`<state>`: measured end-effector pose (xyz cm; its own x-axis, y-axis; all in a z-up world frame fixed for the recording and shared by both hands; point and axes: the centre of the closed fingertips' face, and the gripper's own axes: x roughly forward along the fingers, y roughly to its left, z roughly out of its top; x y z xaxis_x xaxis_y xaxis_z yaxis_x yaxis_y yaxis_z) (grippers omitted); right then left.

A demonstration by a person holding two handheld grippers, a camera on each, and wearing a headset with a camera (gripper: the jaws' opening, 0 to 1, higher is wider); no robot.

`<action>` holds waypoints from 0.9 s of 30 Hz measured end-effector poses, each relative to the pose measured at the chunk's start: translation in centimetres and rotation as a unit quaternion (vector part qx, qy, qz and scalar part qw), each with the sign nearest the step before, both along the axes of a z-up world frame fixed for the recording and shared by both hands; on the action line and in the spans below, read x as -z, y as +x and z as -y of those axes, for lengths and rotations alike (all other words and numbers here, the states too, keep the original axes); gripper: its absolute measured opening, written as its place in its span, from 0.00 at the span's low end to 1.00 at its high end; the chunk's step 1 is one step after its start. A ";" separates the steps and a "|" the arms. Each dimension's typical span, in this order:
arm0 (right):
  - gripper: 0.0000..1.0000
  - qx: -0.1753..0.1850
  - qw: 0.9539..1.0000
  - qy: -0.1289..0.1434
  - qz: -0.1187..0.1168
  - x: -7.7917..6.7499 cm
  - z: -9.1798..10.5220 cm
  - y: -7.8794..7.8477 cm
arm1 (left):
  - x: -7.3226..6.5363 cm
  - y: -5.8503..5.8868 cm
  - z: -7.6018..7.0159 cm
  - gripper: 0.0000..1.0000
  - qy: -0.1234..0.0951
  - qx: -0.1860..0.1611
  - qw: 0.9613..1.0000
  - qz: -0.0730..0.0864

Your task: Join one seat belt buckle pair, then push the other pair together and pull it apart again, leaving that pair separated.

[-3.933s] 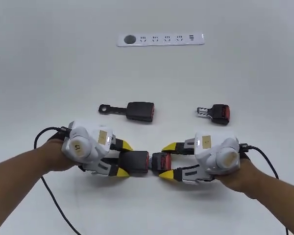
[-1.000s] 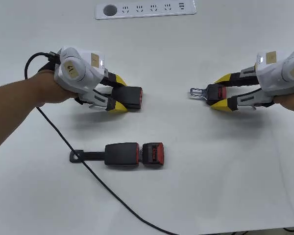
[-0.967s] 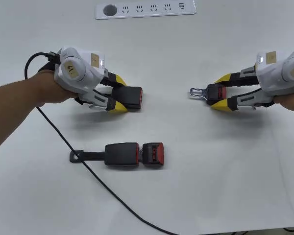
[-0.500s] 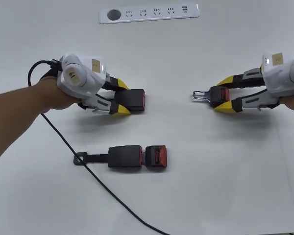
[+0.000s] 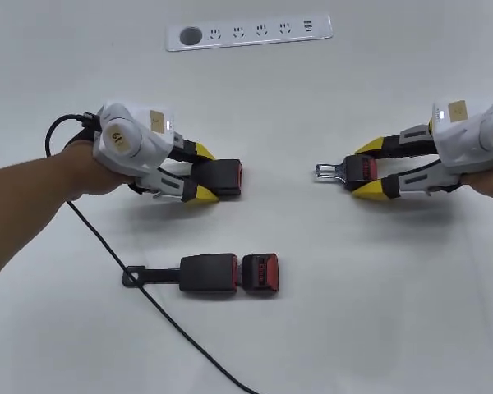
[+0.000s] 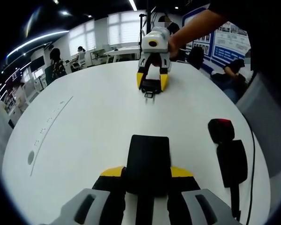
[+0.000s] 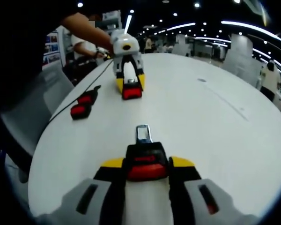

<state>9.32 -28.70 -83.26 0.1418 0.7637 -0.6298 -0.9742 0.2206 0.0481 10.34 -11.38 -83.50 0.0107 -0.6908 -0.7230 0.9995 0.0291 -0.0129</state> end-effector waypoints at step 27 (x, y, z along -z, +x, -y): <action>0.35 -0.004 1.000 0.028 0.002 0.0 -6.3 -0.3 | -0.2 0.0 -0.9 0.35 0.003 -0.007 1.000 -0.004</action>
